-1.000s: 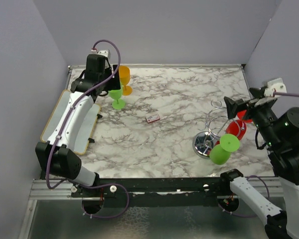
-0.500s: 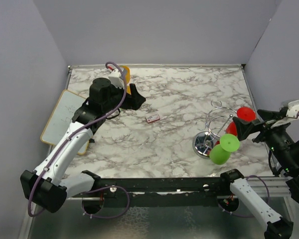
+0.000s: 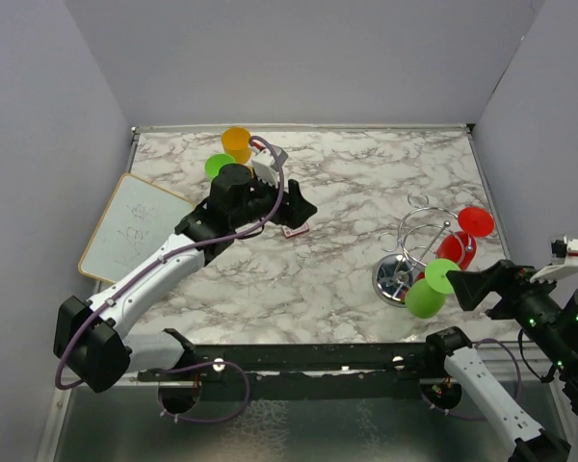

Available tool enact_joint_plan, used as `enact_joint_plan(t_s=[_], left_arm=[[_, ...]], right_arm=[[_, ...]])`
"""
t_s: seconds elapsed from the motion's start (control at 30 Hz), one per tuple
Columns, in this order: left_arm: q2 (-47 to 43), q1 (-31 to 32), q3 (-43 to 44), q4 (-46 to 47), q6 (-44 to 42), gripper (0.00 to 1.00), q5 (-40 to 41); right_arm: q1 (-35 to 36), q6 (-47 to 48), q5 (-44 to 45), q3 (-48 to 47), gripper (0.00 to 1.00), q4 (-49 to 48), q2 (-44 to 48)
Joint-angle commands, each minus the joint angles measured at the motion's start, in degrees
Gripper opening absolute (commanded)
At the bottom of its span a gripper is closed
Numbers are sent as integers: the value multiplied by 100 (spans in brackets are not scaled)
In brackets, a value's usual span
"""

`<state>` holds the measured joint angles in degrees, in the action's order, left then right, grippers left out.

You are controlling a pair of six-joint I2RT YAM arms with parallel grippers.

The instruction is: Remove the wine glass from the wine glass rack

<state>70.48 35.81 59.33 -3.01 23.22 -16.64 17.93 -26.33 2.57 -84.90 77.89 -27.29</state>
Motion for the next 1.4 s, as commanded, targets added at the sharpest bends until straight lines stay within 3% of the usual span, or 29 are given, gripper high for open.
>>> enact_joint_plan(t_s=[0.0,0.17,0.37,0.53,0.67,0.87,1.2,1.37], left_arm=[[35,57,-53,394,-381,78,-189],[-167,51,-408,449,-573,78,-81],[-417,50,-599,412,-797,78,222],[-369,50,-580,328,-887,78,301],[-353,57,-573,316,-853,78,244],[-376,50,-557,323,-784,78,118],[-368,57,-562,321,-776,78,122],[-342,58,-556,327,-734,78,53]], right_arm=[[26,-45,442,318,88,186,28],[25,429,1126,428,90,-8,-128],[70,1038,1670,671,83,-1271,-172],[70,1658,2161,435,80,-1574,-911],[70,2716,698,194,80,-1610,-1170],[392,3933,-1561,724,79,-1702,-638],[762,6356,-1783,1793,78,-1235,426],[764,6146,-1366,1656,80,-1058,234]])
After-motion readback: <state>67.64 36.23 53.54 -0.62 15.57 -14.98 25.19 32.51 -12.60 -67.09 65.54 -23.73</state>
